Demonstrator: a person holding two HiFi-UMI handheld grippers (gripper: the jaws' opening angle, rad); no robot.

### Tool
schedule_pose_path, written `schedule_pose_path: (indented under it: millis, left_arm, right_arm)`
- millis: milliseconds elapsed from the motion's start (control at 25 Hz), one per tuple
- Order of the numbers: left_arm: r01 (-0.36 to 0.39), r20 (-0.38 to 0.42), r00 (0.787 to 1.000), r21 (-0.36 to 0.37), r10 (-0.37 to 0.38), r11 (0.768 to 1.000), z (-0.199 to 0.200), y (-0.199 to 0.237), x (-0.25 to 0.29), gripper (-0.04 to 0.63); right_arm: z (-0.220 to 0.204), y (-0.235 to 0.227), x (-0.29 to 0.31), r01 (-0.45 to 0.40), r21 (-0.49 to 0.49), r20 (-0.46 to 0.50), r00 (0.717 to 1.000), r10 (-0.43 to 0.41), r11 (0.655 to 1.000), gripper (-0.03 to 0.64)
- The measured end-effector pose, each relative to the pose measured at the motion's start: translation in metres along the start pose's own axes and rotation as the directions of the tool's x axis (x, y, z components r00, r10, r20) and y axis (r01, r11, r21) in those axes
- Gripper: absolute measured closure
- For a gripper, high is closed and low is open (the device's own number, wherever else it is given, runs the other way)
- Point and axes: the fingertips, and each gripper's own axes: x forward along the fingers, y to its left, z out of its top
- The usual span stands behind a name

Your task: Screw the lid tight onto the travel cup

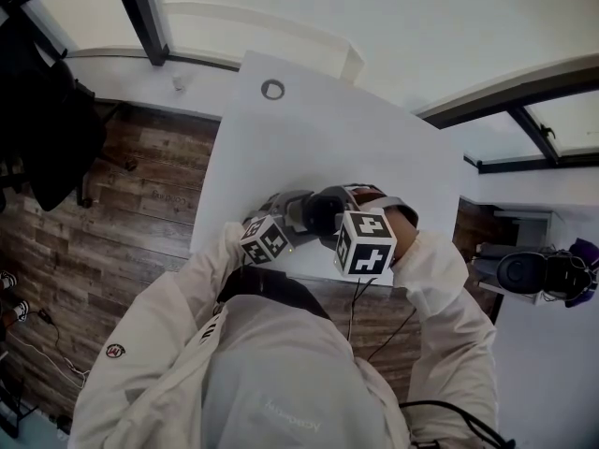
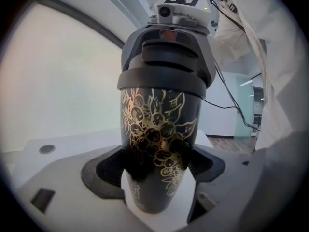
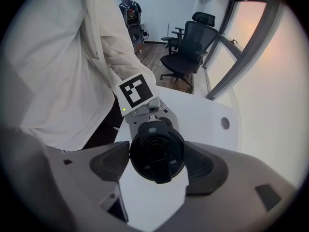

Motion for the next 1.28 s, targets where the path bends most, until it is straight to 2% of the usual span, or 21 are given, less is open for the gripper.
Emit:
schedule_pose_path:
  millis: [160, 280, 360, 440, 520, 560, 640, 720, 840, 1000, 1120, 1280]
  left_arm:
    - [0.001, -0.005, 1.0, 0.001, -0.001, 1.0, -0.002, -0.001, -0.001, 0.196]
    - [-0.001, -0.011, 1.0, -0.001, 0.001, 1.0, -0.002, 0.002, 0.002, 0.196]
    - [-0.001, -0.013, 1.0, -0.002, 0.001, 1.0, 0.0, 0.003, 0.004, 0.196]
    - [0.003, -0.017, 1.0, -0.002, -0.003, 1.0, -0.002, 0.003, 0.002, 0.196]
    - [0.008, -0.024, 1.0, -0.003, -0.008, 1.0, -0.005, 0.004, -0.002, 0.196]
    - [0.009, -0.025, 1.0, -0.005, -0.009, 1.0, -0.006, 0.004, -0.003, 0.196]
    - [0.009, -0.026, 1.0, -0.013, -0.01, 1.0, -0.008, 0.004, -0.002, 0.196]
    - [0.01, -0.028, 1.0, -0.018, -0.011, 1.0, -0.009, 0.005, 0.0, 0.196]
    - [0.017, -0.024, 1.0, -0.014, -0.018, 1.0, -0.01, 0.004, 0.008, 0.196]
    - [0.041, 0.042, 0.998, -0.005, -0.041, 0.999, -0.008, 0.003, 0.014, 0.196]
    - [0.084, 0.045, 0.995, 0.032, -0.086, 0.996, -0.003, 0.002, 0.017, 0.196]
    - [0.181, 0.042, 0.982, 0.055, -0.183, 0.982, -0.002, 0.002, 0.018, 0.197]
  right_arm:
    - [0.001, 0.001, 0.002, -0.01, 0.007, -0.003, 1.0, 0.01, 1.0, 0.25]
    - [-0.002, -0.002, 0.002, -0.019, 0.015, 0.03, 0.999, 0.019, 1.0, 0.25]
    - [-0.002, -0.004, -0.003, -0.005, 0.027, 0.098, 0.995, 0.002, 1.0, 0.25]
    - [0.002, -0.006, -0.013, 0.017, 0.078, 0.217, 0.976, -0.034, 0.997, 0.25]
    - [0.004, -0.008, -0.025, 0.019, 0.177, 0.357, 0.931, -0.083, 0.984, 0.25]
    - [0.002, -0.009, -0.03, 0.016, 0.234, 0.426, 0.897, -0.117, 0.972, 0.249]
    - [-0.007, -0.009, -0.038, 0.004, 0.341, 0.554, 0.807, -0.205, 0.94, 0.245]
    - [-0.019, -0.005, -0.036, -0.001, 0.415, 0.634, 0.718, -0.288, 0.91, 0.244]
    - [-0.033, 0.006, -0.016, 0.014, 0.438, 0.685, 0.642, -0.344, 0.899, 0.238]
    - [-0.034, -0.006, -0.004, -0.011, 0.433, 0.78, 0.506, -0.368, 0.902, 0.238]
    - [-0.033, -0.008, 0.002, -0.054, 0.374, 0.829, 0.466, -0.308, 0.926, 0.236]
    - [-0.026, -0.011, 0.002, -0.044, 0.293, 0.87, 0.426, -0.248, 0.955, 0.233]
